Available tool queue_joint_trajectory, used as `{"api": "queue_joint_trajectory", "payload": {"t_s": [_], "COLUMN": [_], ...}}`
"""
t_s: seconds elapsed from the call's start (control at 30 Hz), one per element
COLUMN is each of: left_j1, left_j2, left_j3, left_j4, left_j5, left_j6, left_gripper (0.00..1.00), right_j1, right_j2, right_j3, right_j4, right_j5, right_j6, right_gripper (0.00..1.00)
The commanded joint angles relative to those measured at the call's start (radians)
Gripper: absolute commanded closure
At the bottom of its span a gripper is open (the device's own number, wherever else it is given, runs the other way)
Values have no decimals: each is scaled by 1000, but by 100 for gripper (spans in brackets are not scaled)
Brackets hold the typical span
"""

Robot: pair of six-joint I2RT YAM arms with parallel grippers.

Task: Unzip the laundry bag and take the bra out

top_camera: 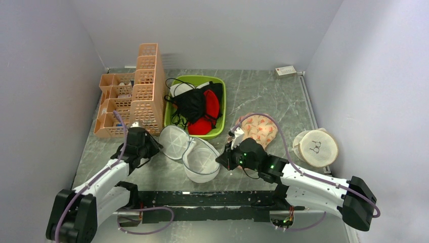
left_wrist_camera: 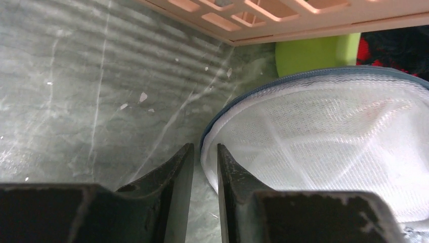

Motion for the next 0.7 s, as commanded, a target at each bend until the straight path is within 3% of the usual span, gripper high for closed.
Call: {"api": "queue_joint_trajectory", "payload": {"t_s": [0.0,0.23,0.4,0.53,0.67], "left_j1": [12,12,12,12,12], "left_j2": [59,186,208,86,-124], "left_j3": [-6,-28,-61,-6,127], "left_j4": [176,332,370,194,-212], "left_j5": [61,110,107,80,-16], "left_j6": [38,39,14,12,-39], "left_gripper": [64,61,79,93,93], "right_j1": [5,5,6,7,5], "right_j2": [3,21,36,32,33], "right_j3": [2,-1,2,1,15], "right_j4": [18,34,42,31,17], "right_j5": [-10,-11,-18,-11,2], "right_j6": [5,6,9,5,-9], "right_gripper": [100,100,100,100,100]}}
